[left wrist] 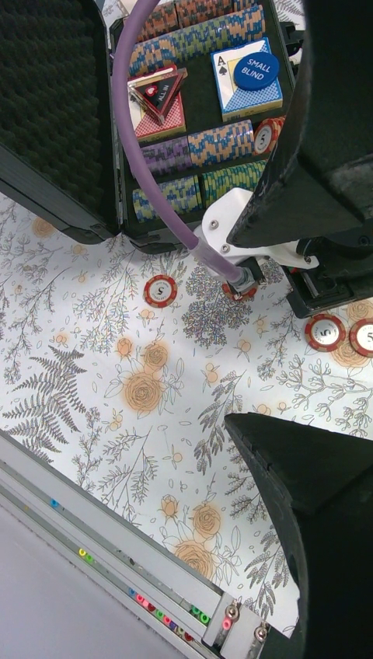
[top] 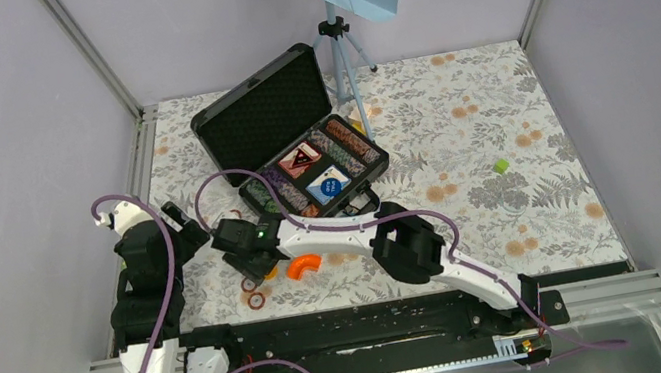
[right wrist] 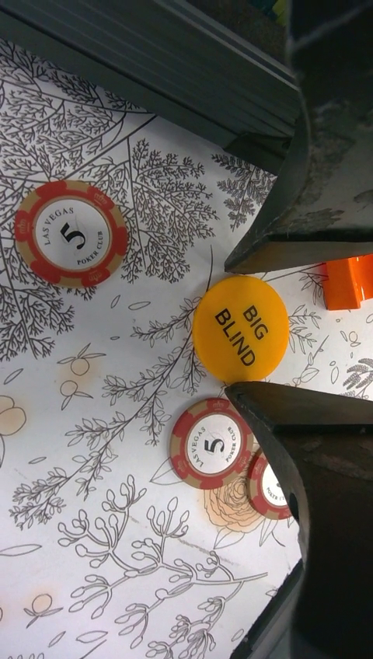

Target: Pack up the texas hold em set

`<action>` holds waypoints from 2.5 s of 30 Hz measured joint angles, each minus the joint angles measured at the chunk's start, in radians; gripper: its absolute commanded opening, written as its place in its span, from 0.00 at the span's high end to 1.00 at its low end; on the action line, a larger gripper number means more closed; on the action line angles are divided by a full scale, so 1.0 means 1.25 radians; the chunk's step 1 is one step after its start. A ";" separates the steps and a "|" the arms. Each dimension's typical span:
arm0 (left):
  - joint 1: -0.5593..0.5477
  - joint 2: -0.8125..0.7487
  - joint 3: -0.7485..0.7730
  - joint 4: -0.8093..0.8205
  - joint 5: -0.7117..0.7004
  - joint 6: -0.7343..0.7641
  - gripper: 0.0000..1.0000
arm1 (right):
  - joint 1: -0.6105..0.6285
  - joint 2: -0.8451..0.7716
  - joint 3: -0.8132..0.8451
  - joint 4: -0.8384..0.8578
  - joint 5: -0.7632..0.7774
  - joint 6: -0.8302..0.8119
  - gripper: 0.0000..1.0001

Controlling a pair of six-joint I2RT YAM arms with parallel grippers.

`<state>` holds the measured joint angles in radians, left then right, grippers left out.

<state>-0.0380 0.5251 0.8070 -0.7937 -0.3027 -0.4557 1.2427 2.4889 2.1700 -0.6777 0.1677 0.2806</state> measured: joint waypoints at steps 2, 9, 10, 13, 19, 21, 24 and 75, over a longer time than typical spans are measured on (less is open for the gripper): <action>0.000 0.000 0.000 0.000 0.000 0.001 0.23 | 0.000 -0.003 -0.007 0.005 0.006 0.000 0.40; 0.000 0.000 0.000 0.000 0.000 0.003 0.23 | 0.000 -0.016 -0.036 0.023 0.027 -0.001 0.44; 0.000 0.000 0.000 0.000 0.000 0.003 0.23 | 0.000 -0.018 -0.040 0.026 0.027 0.000 0.45; 0.000 0.000 0.000 0.000 0.000 0.003 0.23 | 0.000 -0.020 -0.045 0.030 0.028 0.000 0.47; 0.000 0.000 0.000 0.000 0.000 0.003 0.23 | 0.000 -0.046 -0.092 0.062 0.033 0.003 0.47; 0.000 0.000 0.000 0.000 -0.001 0.003 0.23 | 0.000 -0.069 -0.134 0.087 0.033 0.003 0.47; 0.000 0.000 0.000 0.000 -0.002 0.003 0.23 | 0.000 -0.101 -0.188 0.105 0.033 0.004 0.47; 0.000 -0.007 0.000 0.000 -0.013 0.003 0.22 | -0.246 -0.354 -0.356 0.130 0.066 -0.007 0.47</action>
<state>-0.0380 0.5167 0.8070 -0.7940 -0.3187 -0.4522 0.9356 2.0460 1.7252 -0.5152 0.2504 0.2718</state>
